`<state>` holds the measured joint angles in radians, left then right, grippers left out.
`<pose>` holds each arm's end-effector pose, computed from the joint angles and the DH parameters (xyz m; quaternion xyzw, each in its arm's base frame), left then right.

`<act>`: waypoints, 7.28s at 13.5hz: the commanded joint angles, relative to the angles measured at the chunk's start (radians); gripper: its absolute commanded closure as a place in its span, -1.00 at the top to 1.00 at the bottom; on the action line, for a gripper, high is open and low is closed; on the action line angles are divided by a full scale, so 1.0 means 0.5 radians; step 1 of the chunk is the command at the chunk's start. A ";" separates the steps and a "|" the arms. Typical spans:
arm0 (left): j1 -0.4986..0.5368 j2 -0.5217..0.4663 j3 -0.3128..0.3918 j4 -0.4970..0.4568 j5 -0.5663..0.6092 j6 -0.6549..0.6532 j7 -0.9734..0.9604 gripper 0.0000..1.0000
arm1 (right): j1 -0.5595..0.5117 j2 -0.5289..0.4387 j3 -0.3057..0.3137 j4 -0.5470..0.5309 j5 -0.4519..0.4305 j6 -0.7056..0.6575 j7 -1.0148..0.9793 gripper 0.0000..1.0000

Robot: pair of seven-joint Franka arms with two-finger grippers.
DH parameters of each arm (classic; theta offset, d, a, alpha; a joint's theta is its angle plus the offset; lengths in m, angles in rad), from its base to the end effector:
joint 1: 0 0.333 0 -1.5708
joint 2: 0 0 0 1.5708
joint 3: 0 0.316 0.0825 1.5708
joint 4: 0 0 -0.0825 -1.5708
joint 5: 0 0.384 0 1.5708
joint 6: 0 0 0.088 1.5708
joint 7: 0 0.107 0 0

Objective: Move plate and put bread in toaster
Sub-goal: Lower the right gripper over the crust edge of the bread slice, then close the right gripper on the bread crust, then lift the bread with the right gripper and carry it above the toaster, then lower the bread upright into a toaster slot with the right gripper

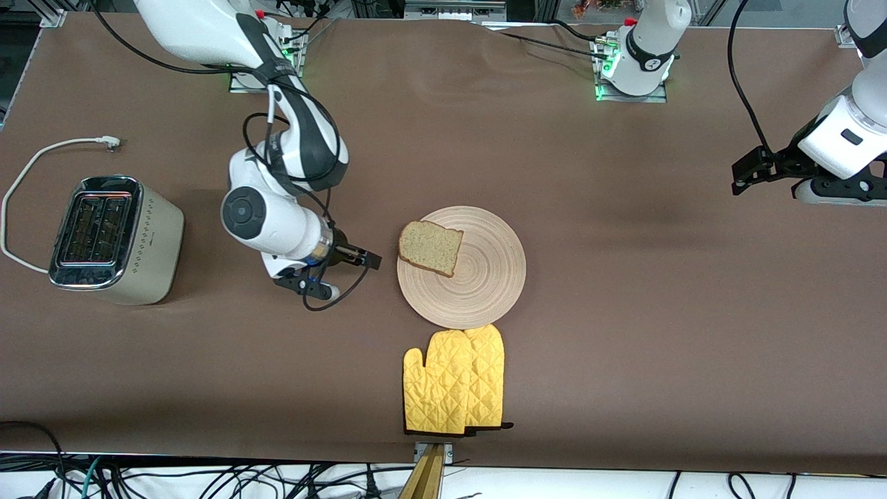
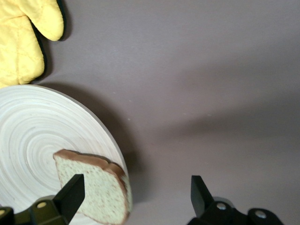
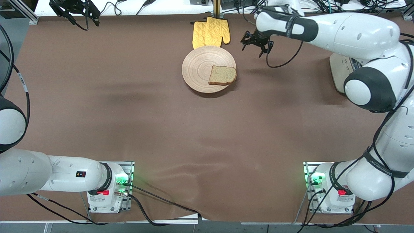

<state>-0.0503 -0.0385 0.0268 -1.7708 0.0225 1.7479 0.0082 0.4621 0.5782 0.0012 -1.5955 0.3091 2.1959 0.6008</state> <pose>0.5521 -0.0107 0.5660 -0.9998 0.0177 -0.0079 0.0105 0.6180 0.3206 0.2991 -0.9795 0.1565 0.0546 0.1143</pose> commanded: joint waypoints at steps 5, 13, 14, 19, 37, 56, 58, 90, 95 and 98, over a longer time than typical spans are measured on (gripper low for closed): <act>0.008 0.006 -0.011 0.038 0.032 -0.017 -0.010 1.00 | 0.122 0.126 -0.012 0.013 0.032 0.152 0.068 1.00; 0.008 0.006 -0.014 0.038 0.029 -0.017 -0.007 1.00 | 0.275 0.255 -0.012 0.019 0.115 0.342 0.130 1.00; 0.008 0.006 -0.014 0.038 0.029 -0.017 -0.007 1.00 | 0.287 0.267 -0.012 0.019 0.115 0.348 0.130 1.00; 0.008 0.006 -0.011 0.038 0.029 -0.017 -0.007 1.00 | 0.315 0.258 -0.012 0.016 0.112 0.311 0.114 1.00; 0.008 0.006 -0.011 0.038 0.029 -0.020 0.005 1.00 | 0.318 0.209 -0.018 0.022 0.078 -0.026 0.093 -0.94; 0.008 0.006 -0.008 0.038 0.029 -0.020 0.005 1.00 | 0.328 -0.223 -0.330 0.423 -0.388 -1.111 -0.121 -1.00; 0.009 0.006 -0.008 0.038 0.029 -0.020 0.005 1.00 | 0.328 -0.285 -0.492 0.476 -0.388 -1.350 -0.299 -1.00; 0.008 0.006 -0.008 0.038 0.029 -0.023 0.005 1.00 | -0.059 -0.034 -1.358 0.473 -1.244 -1.302 -1.723 -1.00; 0.008 0.006 -0.011 0.038 0.029 -0.023 0.005 1.00 | -0.062 0.016 -1.358 0.470 -1.177 -1.266 -1.708 -1.00; 0.008 0.006 -0.008 0.038 0.029 -0.023 0.005 1.00 | -0.062 0.034 -1.358 0.448 -1.125 -1.263 -1.668 -1.00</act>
<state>-0.0502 -0.0383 0.0264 -1.7691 0.0225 1.7479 0.0082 0.4353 0.5947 -0.6789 -1.3640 -0.2759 1.5587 -0.2518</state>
